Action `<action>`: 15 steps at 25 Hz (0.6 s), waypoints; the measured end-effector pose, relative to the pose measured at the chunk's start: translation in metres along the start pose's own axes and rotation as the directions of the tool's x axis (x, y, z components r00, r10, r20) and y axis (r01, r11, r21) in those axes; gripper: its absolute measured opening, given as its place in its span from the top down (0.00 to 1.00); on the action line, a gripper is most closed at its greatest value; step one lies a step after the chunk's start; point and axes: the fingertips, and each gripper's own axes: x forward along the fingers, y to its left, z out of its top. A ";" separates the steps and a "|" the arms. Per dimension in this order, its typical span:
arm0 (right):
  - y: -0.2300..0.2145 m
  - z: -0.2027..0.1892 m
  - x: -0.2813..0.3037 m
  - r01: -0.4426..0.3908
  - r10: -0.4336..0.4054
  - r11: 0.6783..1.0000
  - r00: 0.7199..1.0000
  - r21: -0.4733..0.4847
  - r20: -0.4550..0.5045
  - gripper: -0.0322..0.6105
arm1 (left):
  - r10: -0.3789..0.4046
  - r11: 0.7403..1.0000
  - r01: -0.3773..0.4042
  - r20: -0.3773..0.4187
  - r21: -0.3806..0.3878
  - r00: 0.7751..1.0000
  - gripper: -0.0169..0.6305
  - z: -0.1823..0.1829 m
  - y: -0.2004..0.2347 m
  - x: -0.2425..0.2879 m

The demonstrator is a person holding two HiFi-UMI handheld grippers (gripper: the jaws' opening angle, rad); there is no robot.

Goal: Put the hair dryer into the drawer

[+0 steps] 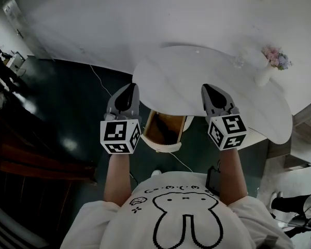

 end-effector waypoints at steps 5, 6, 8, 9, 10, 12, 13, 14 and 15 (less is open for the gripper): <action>-0.009 0.019 -0.009 0.066 -0.066 0.998 0.994 0.012 0.083 0.95 | -0.004 0.999 0.003 0.032 0.053 0.999 0.94 0.011 -0.002 -0.003; -0.009 0.024 -0.011 0.073 -0.072 0.997 0.992 -0.002 0.103 0.95 | -0.006 0.998 0.004 0.036 0.064 0.999 0.94 0.013 -0.003 -0.004; -0.009 0.035 -0.016 0.091 -0.084 0.995 0.986 -0.040 0.145 0.95 | -0.005 0.997 0.001 0.048 0.077 0.999 0.94 0.017 -0.002 -0.005; -0.009 0.040 -0.018 0.104 -0.093 0.993 0.982 -0.059 0.164 0.95 | -0.003 0.997 -0.001 0.056 0.079 0.998 0.94 0.020 -0.001 -0.007; -0.009 0.046 -0.020 0.119 -0.104 0.990 0.978 -0.073 0.182 0.95 | -0.001 0.997 -0.004 0.063 0.080 0.998 0.94 0.022 0.000 -0.008; -0.012 0.056 -0.024 0.142 -0.122 0.986 0.969 -0.083 0.215 0.95 | 0.004 0.997 -0.010 0.075 0.081 0.997 0.94 0.026 0.003 -0.010; -0.013 0.060 -0.027 0.149 -0.126 0.985 0.965 -0.085 0.229 0.95 | 0.008 0.997 -0.015 0.079 0.082 0.997 0.94 0.028 0.005 -0.011; -0.014 0.064 -0.029 0.152 -0.128 0.985 0.962 -0.086 0.240 0.95 | 0.012 0.996 -0.019 0.083 0.084 0.996 0.94 0.030 0.006 -0.012; -0.015 0.066 -0.030 0.154 -0.128 0.984 0.961 -0.088 0.247 0.95 | 0.016 0.996 -0.024 0.087 0.084 0.996 0.94 0.031 0.008 -0.012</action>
